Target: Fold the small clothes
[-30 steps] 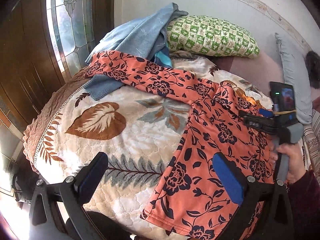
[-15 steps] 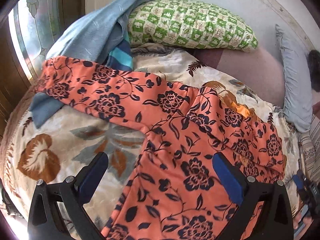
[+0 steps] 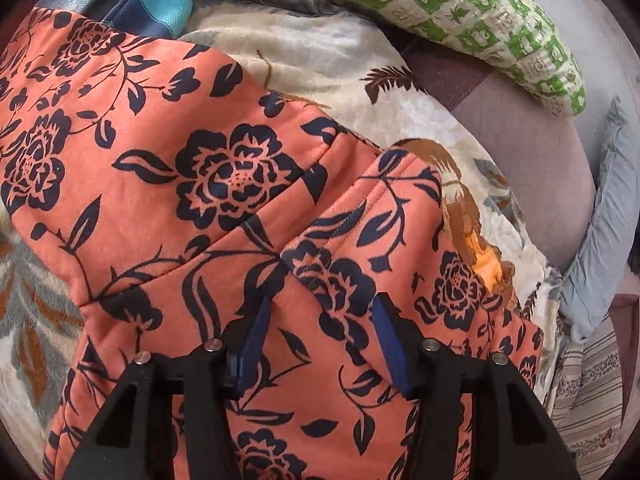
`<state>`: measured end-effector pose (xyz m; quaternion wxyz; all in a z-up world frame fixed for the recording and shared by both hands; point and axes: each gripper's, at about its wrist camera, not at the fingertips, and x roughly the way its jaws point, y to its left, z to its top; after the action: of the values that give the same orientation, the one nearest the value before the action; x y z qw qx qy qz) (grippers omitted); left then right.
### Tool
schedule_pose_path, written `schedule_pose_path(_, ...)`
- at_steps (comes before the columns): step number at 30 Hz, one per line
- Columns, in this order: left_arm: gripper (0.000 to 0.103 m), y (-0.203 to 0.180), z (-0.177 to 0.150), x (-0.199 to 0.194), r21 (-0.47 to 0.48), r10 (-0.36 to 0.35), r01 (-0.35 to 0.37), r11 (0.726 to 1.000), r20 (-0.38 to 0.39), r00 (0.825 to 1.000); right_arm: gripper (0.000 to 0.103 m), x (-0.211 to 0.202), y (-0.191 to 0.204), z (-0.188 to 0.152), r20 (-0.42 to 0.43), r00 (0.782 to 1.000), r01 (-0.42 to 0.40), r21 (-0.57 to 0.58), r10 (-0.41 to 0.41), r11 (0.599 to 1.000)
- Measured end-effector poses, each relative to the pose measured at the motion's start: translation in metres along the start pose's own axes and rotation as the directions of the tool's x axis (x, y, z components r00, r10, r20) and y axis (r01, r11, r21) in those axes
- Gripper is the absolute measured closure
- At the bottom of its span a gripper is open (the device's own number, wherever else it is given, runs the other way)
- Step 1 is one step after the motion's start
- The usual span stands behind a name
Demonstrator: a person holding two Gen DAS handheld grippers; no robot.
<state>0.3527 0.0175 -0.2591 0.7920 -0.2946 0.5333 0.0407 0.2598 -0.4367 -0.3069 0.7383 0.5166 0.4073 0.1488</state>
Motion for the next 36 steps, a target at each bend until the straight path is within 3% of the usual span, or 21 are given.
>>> schedule_pose_path(7, 0.049, -0.006, 0.013, 0.007, -0.064, 0.009, -0.009, 0.998, 0.012, 1.0, 0.066, -0.005, -0.014, 0.005, -0.008, 1.0, -0.011, 0.025, 0.012, 1.0)
schedule_pose_path(12, 0.051, -0.001, 0.011, 0.006, -0.132, -0.089, 0.089, 0.987, 0.007, 0.996, 0.066, -0.004, -0.014, 0.004, -0.016, 1.0, 0.01, 0.015, -0.01, 1.0)
schedule_pose_path(14, 0.072, -0.004, 0.009, 0.004, -0.11, -0.085, 0.086, 0.99, 0.017, 0.996, 0.066, -0.004, -0.014, 0.004, -0.017, 1.0, 0.013, 0.013, -0.013, 1.0)
schedule_pose_path(15, 0.076, -0.007, 0.009, 0.005, -0.093, -0.074, 0.076, 0.993, 0.023, 0.997, 0.067, -0.005, -0.014, 0.003, -0.017, 1.0, 0.014, 0.011, -0.014, 1.0)
schedule_pose_path(23, 0.077, -0.008, 0.013, 0.018, -0.098, -0.056, 0.058, 0.994, 0.025, 0.998, 0.066, -0.003, -0.019, 0.004, -0.021, 1.0, 0.02, 0.028, -0.02, 0.999)
schedule_pose_path(27, 0.094, -0.004, 0.017, 0.015, -0.098, -0.029, 0.033, 0.995, 0.049, 0.998, 0.066, -0.01, -0.019, 0.004, 0.003, 1.0, -0.015, 0.038, 0.015, 0.999)
schedule_pose_path(33, 0.096, 0.002, 0.008, -0.015, -0.042, -0.105, 0.112, 0.993, 0.132, 0.986, 0.066, -0.023, -0.004, 0.006, 0.065, 0.996, -0.061, -0.028, 0.063, 0.998)
schedule_pose_path(36, 0.096, 0.008, -0.004, -0.043, 0.001, -0.126, 0.128, 0.992, 0.181, 0.975, 0.066, -0.021, 0.0, 0.006, 0.067, 0.997, -0.042, -0.05, 0.046, 0.998)
